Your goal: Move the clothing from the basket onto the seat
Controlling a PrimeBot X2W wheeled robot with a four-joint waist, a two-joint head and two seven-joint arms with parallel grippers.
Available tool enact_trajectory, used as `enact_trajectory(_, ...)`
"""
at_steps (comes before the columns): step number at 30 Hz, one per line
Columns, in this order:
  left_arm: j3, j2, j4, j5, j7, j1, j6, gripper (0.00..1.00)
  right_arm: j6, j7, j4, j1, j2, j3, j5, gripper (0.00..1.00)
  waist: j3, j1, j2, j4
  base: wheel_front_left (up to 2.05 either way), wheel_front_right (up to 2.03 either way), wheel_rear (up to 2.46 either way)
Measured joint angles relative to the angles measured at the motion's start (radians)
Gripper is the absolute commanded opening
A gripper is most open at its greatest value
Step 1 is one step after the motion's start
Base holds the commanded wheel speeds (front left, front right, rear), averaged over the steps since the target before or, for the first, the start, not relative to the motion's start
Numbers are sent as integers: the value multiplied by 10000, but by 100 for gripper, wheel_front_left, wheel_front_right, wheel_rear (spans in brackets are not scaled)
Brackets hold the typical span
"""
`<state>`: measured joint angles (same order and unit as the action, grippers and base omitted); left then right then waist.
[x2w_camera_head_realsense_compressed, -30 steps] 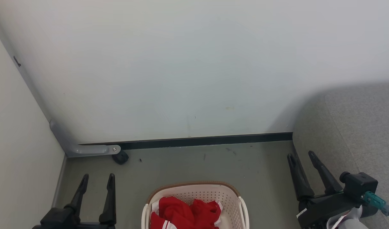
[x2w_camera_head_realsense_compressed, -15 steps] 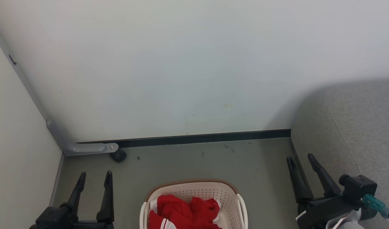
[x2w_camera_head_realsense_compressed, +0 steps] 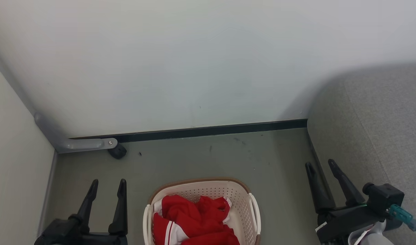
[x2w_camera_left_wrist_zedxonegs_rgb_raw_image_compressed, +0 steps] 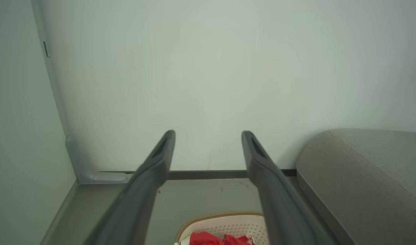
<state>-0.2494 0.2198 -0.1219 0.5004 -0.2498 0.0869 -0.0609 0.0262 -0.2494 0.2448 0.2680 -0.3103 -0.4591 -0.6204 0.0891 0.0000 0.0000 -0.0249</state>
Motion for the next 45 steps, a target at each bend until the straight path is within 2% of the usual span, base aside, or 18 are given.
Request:
enact_trajectory(14,-270,-52,-125,4,303,877,190,100,105,0,-468,397,19,96,50,100,1290,2,1,-345,0,0,0)
enact_trajectory(22,-318,73,-441,27,694,1703,466,100,182,-2,-763,797,173,148,217,100,2308,3,1,-589,0,0,0)
enact_trajectory(27,-360,186,-809,71,980,2228,616,100,194,-4,-880,1131,267,215,267,100,2963,3,1,-776,0,0,0)
enact_trajectory(38,-857,61,-1860,61,1827,3471,890,100,353,-44,-1348,1413,422,546,420,100,4296,2,1,-1230,0,0,0)
enact_trajectory(45,-1200,15,-2738,-65,2397,4155,1053,100,351,-46,-1503,1723,769,422,598,100,5078,2,1,-1507,0,0,0)
